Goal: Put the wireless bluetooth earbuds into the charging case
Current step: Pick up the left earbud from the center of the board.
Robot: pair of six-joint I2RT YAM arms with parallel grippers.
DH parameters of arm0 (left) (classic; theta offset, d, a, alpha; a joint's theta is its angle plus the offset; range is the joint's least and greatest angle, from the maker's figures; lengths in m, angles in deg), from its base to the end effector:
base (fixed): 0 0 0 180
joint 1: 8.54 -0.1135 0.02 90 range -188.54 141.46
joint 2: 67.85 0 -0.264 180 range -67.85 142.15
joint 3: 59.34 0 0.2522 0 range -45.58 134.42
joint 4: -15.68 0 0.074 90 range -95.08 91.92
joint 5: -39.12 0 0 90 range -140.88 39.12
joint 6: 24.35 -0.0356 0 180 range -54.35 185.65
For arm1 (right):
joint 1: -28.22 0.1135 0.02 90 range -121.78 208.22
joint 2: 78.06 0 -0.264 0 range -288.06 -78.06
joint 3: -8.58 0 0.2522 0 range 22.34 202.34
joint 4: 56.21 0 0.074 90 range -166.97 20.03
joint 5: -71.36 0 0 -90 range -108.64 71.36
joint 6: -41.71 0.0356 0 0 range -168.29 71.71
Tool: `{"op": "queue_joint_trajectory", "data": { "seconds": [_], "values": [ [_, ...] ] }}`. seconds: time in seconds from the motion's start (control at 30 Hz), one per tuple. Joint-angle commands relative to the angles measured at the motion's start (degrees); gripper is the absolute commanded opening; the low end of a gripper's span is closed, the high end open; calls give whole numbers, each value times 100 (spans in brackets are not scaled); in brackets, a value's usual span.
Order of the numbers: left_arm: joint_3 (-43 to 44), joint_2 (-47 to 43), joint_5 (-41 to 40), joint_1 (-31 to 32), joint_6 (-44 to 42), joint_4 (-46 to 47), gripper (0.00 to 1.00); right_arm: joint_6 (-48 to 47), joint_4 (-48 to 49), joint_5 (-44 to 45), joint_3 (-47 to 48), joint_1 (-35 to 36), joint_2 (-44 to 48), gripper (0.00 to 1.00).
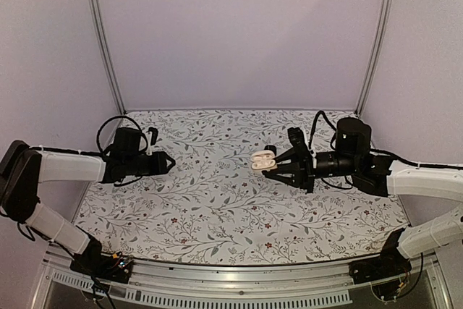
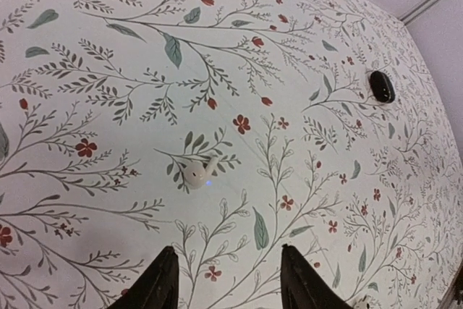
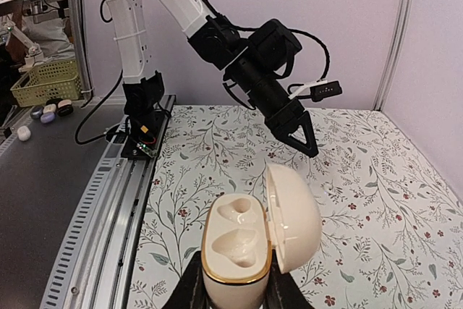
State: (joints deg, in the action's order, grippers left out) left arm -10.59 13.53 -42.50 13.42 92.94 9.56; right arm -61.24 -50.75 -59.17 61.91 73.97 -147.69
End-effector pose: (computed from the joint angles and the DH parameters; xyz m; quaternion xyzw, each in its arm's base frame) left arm 0.2559 -0.1088 0.1702 -0.0102 0.8997 -0.2396 0.3646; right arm 0.1714 0.2091 0.2712 -0.5467 0.5221 0.4249 0.4980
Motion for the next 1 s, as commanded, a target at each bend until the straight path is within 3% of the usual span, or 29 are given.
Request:
{"op": "queue_joint_trajectory", "data": {
  "seconds": [0.0, 0.2, 0.37, 0.53, 0.73, 0.97],
  "values": [
    [40, 88, 709, 309, -327, 330, 47, 9, 115, 98, -84, 40, 138, 0],
    [335, 210, 885, 1467, -1062, -335, 48, 54, 104, 140, -100, 39, 136, 0],
    [173, 239, 975, 1894, -896, -521, 47, 155, 137, 149, -134, 39, 113, 0],
    [-23, 206, 551, 2283, -734, -703, 45, 264, 250, 246, -273, 39, 154, 0],
    [-209, -119, -291, 2044, -187, -746, 39, 369, 380, 283, -406, 39, 164, 0],
    [-6, -405, -525, 542, 456, -505, 41, 560, 631, 317, -549, 39, 134, 0]
  ]
}}
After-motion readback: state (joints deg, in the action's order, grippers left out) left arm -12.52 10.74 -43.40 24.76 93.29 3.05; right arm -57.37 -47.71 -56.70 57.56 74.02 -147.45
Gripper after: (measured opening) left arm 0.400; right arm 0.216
